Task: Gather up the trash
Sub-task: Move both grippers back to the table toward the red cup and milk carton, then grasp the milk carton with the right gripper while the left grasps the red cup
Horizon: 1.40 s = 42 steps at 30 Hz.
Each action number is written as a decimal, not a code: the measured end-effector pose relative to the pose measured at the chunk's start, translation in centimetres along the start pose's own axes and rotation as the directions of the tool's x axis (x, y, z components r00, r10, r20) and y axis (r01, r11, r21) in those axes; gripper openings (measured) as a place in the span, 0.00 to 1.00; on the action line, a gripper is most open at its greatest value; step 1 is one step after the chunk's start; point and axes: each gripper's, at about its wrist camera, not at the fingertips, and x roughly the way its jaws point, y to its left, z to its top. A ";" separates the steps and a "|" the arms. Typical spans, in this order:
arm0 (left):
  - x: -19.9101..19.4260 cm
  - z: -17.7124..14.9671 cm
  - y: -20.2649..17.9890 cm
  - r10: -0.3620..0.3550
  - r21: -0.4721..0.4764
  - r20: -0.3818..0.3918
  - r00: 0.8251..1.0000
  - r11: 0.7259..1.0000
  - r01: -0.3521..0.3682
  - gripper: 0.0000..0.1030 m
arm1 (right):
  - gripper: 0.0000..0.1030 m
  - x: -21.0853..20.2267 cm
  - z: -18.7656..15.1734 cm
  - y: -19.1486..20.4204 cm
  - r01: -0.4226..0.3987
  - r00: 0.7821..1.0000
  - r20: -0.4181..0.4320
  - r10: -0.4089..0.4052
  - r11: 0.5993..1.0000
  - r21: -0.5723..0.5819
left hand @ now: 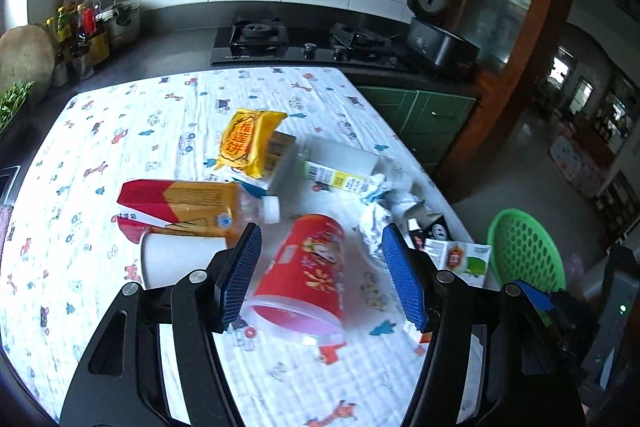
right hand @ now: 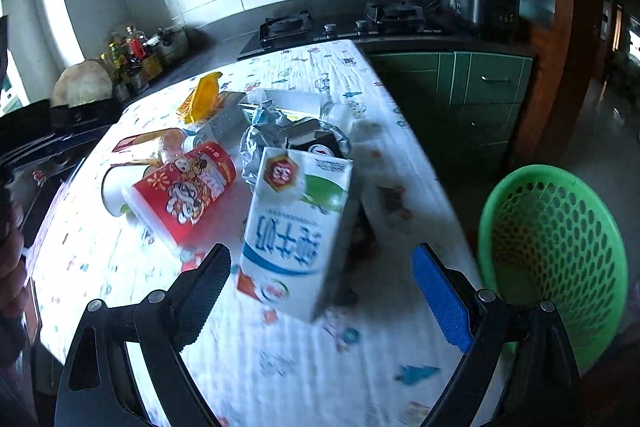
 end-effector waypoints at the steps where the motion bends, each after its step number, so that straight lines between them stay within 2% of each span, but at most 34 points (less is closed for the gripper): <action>1: 0.2 0.1 0.2 -0.003 0.001 -0.003 1.000 1.000 0.003 0.61 | 0.86 0.2 0.1 0.2 0.006 1.000 -0.003 -0.006 1.000 0.007; 9: 2.5 0.8 2.0 -0.039 0.012 -0.066 0.997 0.999 0.040 0.66 | 0.86 3.2 1.4 1.6 0.103 0.994 -0.033 -0.101 0.992 0.067; 16: 4.7 0.8 1.9 -0.042 0.039 -0.131 0.990 0.998 0.047 0.74 | 0.86 5.3 1.4 1.3 0.149 0.987 -0.081 -0.141 0.984 0.098; 19: 5.9 0.4 1.8 -0.041 0.046 -0.168 0.985 0.998 0.050 0.74 | 0.79 5.5 1.1 1.0 0.141 0.987 -0.087 -0.132 0.985 0.102; 21: 6.5 0.2 1.6 -0.041 0.052 -0.192 0.981 0.997 0.052 0.74 | 0.70 5.4 1.1 0.9 0.127 0.989 -0.085 -0.119 0.987 0.093; 27: 8.0 -0.3 1.1 -0.027 0.084 -0.246 0.969 0.995 0.049 0.74 | 0.70 4.2 0.7 0.2 0.093 0.993 -0.079 -0.086 0.992 0.087; 32: 9.5 -0.5 0.6 -0.017 0.114 -0.304 0.953 0.992 0.054 0.74 | 0.70 1.9 0.2 -0.4 0.060 0.997 -0.049 -0.058 0.996 0.058; 42: 12.1 -1.0 -0.3 0.035 0.170 -0.378 0.925 0.985 0.032 0.74 | 0.70 -2.0 -1.1 -3.5 0.081 0.997 -0.013 -0.080 0.995 0.055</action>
